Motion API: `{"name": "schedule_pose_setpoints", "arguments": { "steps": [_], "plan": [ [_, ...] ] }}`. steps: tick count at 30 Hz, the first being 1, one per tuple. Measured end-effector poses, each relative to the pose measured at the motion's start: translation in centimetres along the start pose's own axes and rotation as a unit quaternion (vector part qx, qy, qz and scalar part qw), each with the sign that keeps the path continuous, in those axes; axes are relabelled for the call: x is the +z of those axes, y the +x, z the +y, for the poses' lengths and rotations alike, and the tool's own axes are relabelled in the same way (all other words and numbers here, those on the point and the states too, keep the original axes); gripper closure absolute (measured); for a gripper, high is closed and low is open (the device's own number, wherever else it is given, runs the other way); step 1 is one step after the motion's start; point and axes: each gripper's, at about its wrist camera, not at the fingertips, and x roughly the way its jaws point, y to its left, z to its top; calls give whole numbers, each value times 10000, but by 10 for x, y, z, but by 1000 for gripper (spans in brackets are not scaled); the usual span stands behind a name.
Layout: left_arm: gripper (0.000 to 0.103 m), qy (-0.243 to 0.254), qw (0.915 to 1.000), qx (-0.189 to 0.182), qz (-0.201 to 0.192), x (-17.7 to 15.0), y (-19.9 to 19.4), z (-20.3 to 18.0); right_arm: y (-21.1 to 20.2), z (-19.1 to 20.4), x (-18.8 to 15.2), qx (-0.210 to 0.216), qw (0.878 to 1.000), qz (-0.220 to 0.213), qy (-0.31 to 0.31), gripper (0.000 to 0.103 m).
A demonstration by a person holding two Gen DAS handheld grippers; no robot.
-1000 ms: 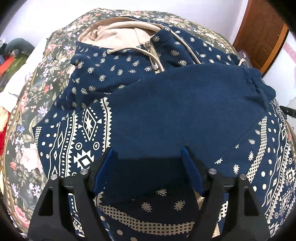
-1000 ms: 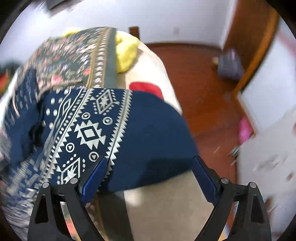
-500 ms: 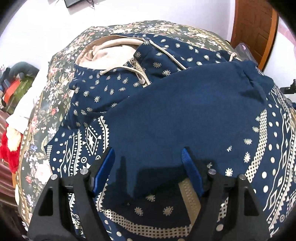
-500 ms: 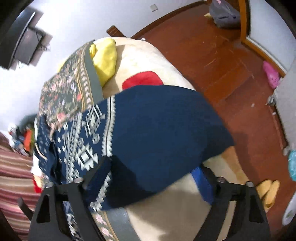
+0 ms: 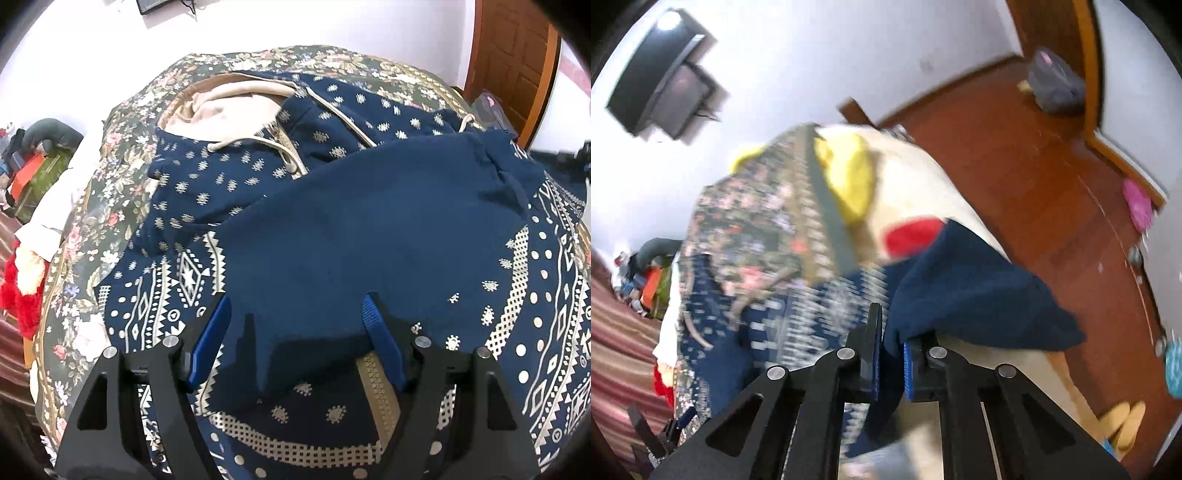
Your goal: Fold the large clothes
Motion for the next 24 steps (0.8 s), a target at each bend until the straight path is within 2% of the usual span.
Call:
{"name": "schedule_pose_setpoints", "arguments": {
  "steps": [5, 8, 13, 17, 19, 22, 24],
  "plan": [
    [30, -186, 9995, -42, -267, -5, -26, 16, -40, 72, 7, 481, 9957, -438, -667, 97],
    [30, -280, 9986, -52, -440, -9, -44, 28, -51, 125, 1, 916, 9890, -438, -1073, 98],
    [30, -505, 9967, -35, -637, -18, -70, 55, -41, 217, -33, 1295, 9735, -200, -1872, 98],
    [30, -653, 9955, -79, -682, -33, -85, 77, -7, 273, -78, 1409, 9605, 312, -2379, 97],
    [30, -653, 9956, -121, -656, -41, -89, 84, 17, 285, -103, 1384, 9558, 665, -2509, 97],
    [30, -610, 9961, -144, -615, -46, -91, 87, 57, 290, -141, 935, 9497, 1140, -2762, 97],
    [30, -608, 9961, -214, -596, -45, -89, 85, 76, 279, -158, 565, 9449, 1448, -2880, 97]
  ]
}}
